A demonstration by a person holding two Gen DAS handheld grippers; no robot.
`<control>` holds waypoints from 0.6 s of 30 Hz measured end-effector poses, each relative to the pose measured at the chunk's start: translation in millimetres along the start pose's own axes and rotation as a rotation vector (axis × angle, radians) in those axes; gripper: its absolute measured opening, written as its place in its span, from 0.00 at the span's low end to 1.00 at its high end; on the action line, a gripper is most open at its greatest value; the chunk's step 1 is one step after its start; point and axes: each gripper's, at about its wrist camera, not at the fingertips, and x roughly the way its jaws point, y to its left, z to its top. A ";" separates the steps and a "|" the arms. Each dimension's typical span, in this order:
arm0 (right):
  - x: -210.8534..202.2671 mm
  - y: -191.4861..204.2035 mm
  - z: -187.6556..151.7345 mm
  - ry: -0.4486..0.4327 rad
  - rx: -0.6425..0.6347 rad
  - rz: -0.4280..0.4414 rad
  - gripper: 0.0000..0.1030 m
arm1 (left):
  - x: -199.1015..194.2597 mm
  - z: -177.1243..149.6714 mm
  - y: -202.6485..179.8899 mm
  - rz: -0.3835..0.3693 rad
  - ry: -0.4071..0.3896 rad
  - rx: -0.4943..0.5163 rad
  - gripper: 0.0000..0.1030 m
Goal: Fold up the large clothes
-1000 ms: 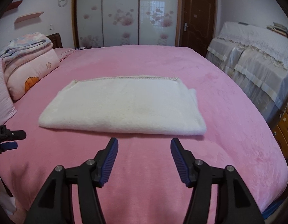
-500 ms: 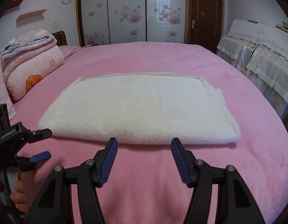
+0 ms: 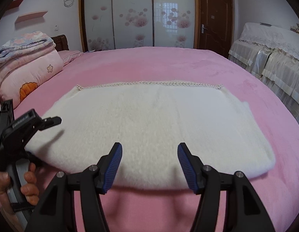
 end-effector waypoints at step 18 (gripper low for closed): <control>81.3 19.2 10.8 0.137 -0.040 0.062 0.17 | -21.3 -8.7 -151.2 0.218 -0.213 0.482 0.20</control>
